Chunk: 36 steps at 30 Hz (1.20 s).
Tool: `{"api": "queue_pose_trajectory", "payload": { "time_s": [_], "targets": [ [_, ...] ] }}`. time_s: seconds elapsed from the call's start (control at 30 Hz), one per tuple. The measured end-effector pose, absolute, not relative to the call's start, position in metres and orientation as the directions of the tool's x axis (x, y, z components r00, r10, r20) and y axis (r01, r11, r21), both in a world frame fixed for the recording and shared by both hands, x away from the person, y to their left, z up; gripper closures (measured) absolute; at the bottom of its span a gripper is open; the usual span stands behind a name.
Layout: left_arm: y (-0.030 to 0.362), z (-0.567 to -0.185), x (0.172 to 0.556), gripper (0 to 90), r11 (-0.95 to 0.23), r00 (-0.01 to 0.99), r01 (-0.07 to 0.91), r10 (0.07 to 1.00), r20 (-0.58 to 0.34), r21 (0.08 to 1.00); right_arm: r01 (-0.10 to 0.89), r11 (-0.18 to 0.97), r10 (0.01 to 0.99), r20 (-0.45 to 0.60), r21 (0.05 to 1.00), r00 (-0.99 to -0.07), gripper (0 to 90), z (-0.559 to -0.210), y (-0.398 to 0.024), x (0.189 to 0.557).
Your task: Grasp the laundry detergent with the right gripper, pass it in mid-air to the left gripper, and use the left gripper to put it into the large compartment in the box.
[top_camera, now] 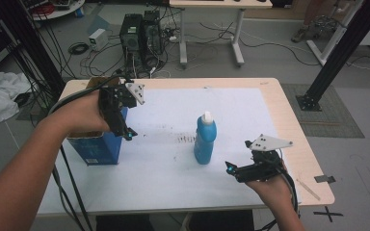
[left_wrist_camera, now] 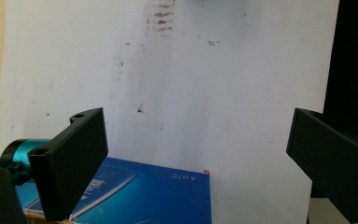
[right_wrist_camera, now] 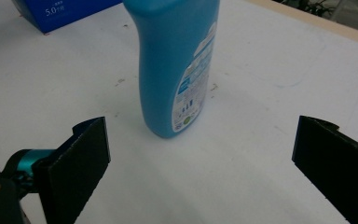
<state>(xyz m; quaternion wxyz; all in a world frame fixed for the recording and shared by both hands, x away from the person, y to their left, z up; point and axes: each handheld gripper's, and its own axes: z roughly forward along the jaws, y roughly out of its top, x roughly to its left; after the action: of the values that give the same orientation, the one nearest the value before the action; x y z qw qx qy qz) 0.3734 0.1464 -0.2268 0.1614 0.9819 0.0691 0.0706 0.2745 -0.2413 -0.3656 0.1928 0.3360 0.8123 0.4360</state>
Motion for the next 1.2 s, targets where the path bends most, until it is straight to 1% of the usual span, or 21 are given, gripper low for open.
{"api": "queue_pose_trajectory", "payload": {
  "time_s": [0.03, 0.07, 0.2, 0.23, 0.43, 0.57, 0.6, 0.9, 1.2],
  "targets": [
    [0.146, -0.227, 0.373, 5.3, -0.938, 0.98, 0.113, 0.158, 0.116, 0.327, 0.378, 0.394, 0.714, -0.02, 0.838, -0.7, 3.1, -0.366, -0.241, 0.275],
    [0.147, -0.227, 0.373, 5.3, -0.938, 0.98, 0.114, 0.161, 0.119, 0.327, 0.386, 0.388, 0.721, -0.015, 0.837, -0.693, 3.1, -0.374, -0.235, 0.273],
    [0.147, -0.227, 0.373, 5.3, -0.938, 0.98, 0.114, 0.16, 0.119, 0.328, 0.388, 0.38, 0.725, -0.011, 0.84, -0.688, 3.1, -0.379, -0.231, 0.273],
    [0.147, -0.226, 0.373, 5.3, -0.938, 0.98, 0.115, 0.162, 0.12, 0.328, 0.391, 0.353, 0.739, 0.003, 0.85, -0.673, 3.1, -0.388, -0.225, 0.273],
    [0.148, -0.227, 0.373, 5.3, -0.938, 0.979, 0.114, 0.161, 0.121, 0.328, 0.399, 0.34, 0.751, 0.01, 0.852, -0.66, 3.1, -0.401, -0.213, 0.274],
    [0.148, -0.227, 0.372, 5.3, -0.937, 0.979, 0.115, 0.163, 0.12, 0.33, 0.398, 0.336, 0.754, 0.01, 0.854, -0.657, 3.1, -0.403, -0.211, 0.275],
    [0.148, -0.227, 0.373, 5.3, -0.937, 0.979, 0.115, 0.163, 0.121, 0.331, 0.398, 0.337, 0.763, 0.0, 0.853, -0.646, 3.1, -0.408, -0.206, 0.275],
    [0.148, -0.226, 0.373, 5.3, -0.935, 0.979, 0.117, 0.166, 0.122, 0.335, 0.392, 0.295, 0.799, 0.0, 0.871, -0.602, 3.1, -0.414, -0.192, 0.275],
    [0.148, -0.225, 0.373, 5.3, -0.934, 0.978, 0.12, 0.169, 0.122, 0.337, 0.403, 0.233, 0.823, 0.042, 0.885, -0.567, 3.0, -0.421, -0.18, 0.277]
  ]
}}
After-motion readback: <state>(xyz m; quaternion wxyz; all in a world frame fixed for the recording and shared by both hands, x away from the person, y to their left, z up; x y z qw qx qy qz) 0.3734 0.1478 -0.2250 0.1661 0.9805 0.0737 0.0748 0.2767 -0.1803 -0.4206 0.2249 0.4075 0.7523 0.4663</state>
